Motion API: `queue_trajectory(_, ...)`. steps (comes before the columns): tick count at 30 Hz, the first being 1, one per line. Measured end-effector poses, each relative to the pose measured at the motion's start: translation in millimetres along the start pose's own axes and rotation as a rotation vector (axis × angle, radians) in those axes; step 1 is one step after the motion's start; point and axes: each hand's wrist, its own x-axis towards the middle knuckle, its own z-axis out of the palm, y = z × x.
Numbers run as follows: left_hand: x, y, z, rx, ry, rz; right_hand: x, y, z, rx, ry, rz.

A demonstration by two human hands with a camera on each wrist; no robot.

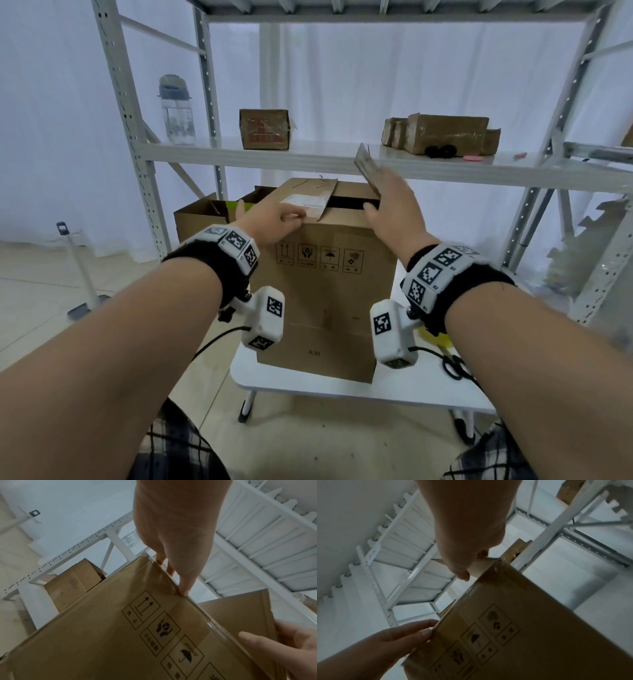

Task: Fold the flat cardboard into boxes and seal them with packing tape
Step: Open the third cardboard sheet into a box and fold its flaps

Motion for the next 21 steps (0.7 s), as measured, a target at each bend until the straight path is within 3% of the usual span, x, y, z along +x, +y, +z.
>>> queue_trajectory(3, 5.3, 1.2, -8.2, 0.132, -0.044, 0.009, 3.8, -2.1, 18.3, -0.01, -0.103, 0.131)
queue_trajectory(8, 10.0, 1.9, -15.4, 0.247, -0.089, -0.013, 4.4, -6.5, 29.5, -0.106, -0.25, 0.179)
queue_trajectory(11, 7.1, -6.2, -0.2, 0.092, -0.038, -0.044, 4.8, -0.9, 27.2, -0.145, -0.329, 0.214)
queue_trajectory(15, 2.0, -15.2, 25.0, -0.207, 0.089, -0.018, 7.8, 4.9, 26.3, -0.043, -0.424, 0.147)
queue_trajectory(21, 5.5, -1.9, 33.2, -0.239, 0.209, -0.13, 2.8, -2.7, 16.9, -0.037, -0.475, 0.206)
